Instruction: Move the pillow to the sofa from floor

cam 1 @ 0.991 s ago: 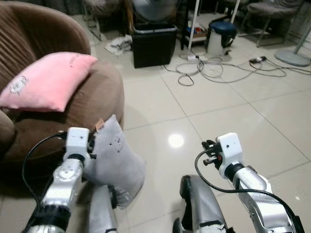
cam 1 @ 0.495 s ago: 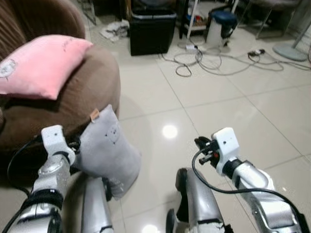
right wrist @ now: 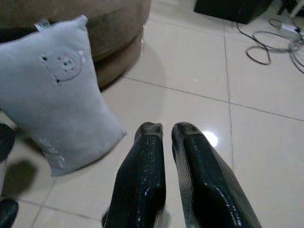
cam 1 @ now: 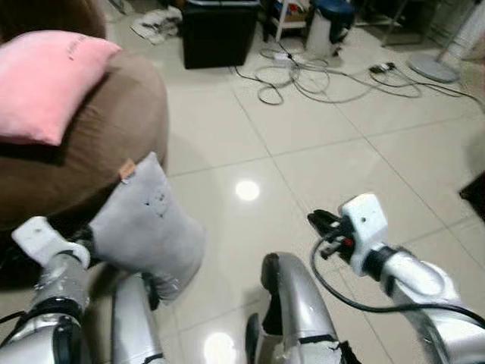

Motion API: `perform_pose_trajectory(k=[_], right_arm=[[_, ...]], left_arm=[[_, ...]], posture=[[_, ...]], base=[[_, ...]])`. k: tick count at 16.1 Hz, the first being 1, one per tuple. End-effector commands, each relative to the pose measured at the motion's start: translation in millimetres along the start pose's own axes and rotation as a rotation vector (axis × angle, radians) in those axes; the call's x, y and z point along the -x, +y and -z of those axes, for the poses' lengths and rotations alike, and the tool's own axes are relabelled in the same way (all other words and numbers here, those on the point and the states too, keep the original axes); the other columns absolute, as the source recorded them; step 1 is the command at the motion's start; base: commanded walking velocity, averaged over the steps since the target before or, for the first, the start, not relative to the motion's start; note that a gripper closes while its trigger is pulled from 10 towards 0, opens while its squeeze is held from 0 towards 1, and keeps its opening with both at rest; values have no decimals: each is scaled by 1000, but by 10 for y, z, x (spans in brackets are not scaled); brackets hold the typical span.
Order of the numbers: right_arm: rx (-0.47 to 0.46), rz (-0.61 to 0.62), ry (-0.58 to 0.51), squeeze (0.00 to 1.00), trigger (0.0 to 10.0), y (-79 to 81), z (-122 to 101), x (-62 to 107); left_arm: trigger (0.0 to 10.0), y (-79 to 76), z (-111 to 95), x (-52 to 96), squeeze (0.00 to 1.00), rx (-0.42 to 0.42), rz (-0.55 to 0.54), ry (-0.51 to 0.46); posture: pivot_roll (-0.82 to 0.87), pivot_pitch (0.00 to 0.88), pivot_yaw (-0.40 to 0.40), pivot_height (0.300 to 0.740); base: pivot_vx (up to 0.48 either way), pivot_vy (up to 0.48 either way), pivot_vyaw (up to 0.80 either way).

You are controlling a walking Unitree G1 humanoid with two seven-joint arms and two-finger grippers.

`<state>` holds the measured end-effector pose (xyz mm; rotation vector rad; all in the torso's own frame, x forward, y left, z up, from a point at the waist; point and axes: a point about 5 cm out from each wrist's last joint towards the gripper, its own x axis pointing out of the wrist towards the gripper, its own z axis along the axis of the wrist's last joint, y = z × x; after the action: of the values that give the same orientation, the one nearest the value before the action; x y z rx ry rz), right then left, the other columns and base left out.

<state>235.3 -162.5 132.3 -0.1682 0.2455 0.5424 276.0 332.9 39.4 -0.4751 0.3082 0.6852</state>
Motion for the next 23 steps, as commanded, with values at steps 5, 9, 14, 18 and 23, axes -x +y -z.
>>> perform_pose_trajectory(k=[5,9,14,18,23], right_arm=[[26,-3,34,0,10000,-91,-132,233],[32,-12,58,0,10000,-103,-214,398],[40,-96,99,0,10000,-95,-235,510],[13,-326,126,0,10000,74,-219,553],[13,-450,91,0,10000,173,-228,585]], left_arm=[[10000,27,106,20,1000,456,-39,-12],[10000,281,263,89,1000,733,-212,-36],[10000,34,286,77,0,842,12,-51],[10000,-134,321,84,0,739,138,-11],[4471,-150,324,91,0,673,174,-14]], posture=[[-347,185,-204,475],[-406,191,-228,475],[-407,194,-249,475],[-394,192,-249,475],[-385,193,-243,475]], base=[[0,0,0],[0,0,0],[0,0,0],[0,0,0],[0,0,0]])
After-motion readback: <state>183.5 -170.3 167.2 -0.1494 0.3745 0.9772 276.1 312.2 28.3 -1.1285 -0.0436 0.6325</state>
